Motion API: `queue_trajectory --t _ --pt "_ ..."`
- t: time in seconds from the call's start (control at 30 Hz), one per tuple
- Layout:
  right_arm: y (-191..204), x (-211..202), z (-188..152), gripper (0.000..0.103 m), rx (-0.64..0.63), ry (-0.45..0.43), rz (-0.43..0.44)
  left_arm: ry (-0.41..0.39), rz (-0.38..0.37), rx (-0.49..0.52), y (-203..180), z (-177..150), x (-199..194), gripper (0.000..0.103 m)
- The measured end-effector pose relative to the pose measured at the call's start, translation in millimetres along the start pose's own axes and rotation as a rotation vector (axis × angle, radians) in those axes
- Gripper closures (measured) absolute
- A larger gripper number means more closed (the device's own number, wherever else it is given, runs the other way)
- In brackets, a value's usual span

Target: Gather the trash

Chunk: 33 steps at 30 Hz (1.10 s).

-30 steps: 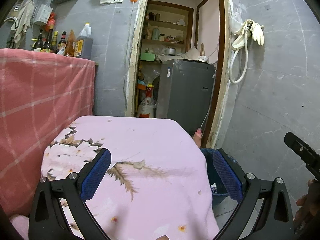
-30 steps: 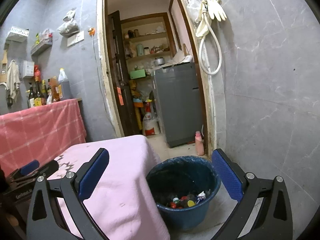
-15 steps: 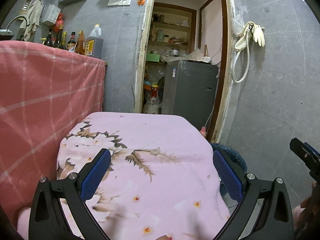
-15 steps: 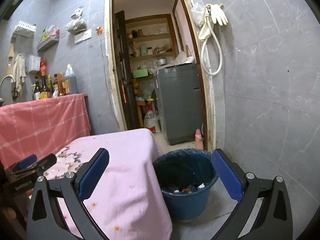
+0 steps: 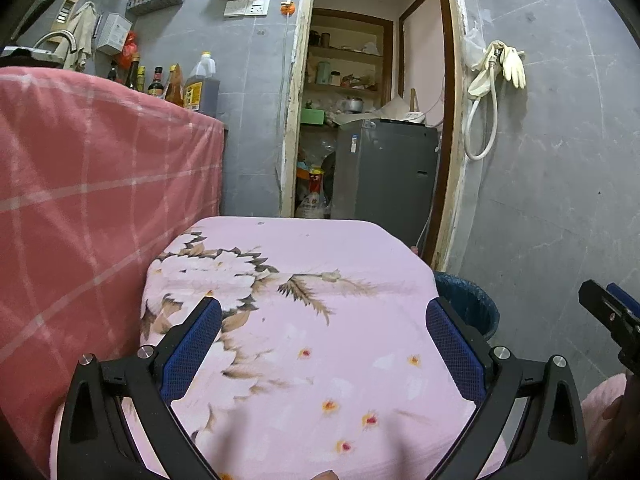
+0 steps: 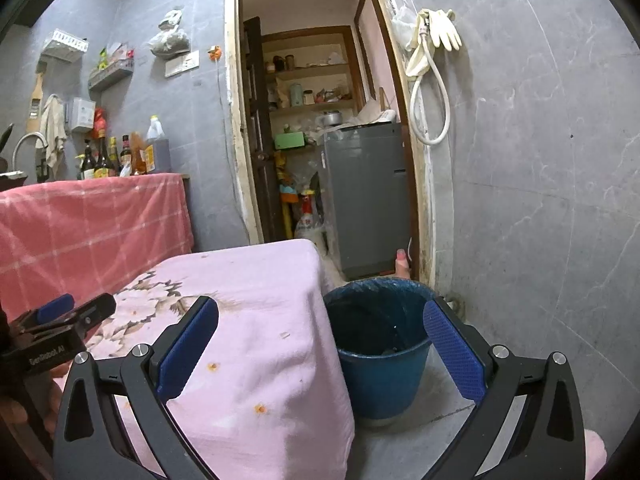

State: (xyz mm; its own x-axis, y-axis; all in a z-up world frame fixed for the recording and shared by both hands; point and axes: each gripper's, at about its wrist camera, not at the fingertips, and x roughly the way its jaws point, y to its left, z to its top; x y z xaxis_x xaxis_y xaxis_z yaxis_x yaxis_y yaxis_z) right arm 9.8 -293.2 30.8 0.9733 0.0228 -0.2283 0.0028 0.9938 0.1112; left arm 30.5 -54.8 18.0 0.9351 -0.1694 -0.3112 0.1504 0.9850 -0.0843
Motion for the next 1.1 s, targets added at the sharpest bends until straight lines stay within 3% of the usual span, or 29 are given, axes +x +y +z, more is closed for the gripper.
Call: queue_trajectory --t 1.1 --pt "9.5 -13.3 -20.2 0.000 -0.051 -0.038 -0.059 -0.032 0.003 -0.014 12.8 -18.3 -18.6 0.003"
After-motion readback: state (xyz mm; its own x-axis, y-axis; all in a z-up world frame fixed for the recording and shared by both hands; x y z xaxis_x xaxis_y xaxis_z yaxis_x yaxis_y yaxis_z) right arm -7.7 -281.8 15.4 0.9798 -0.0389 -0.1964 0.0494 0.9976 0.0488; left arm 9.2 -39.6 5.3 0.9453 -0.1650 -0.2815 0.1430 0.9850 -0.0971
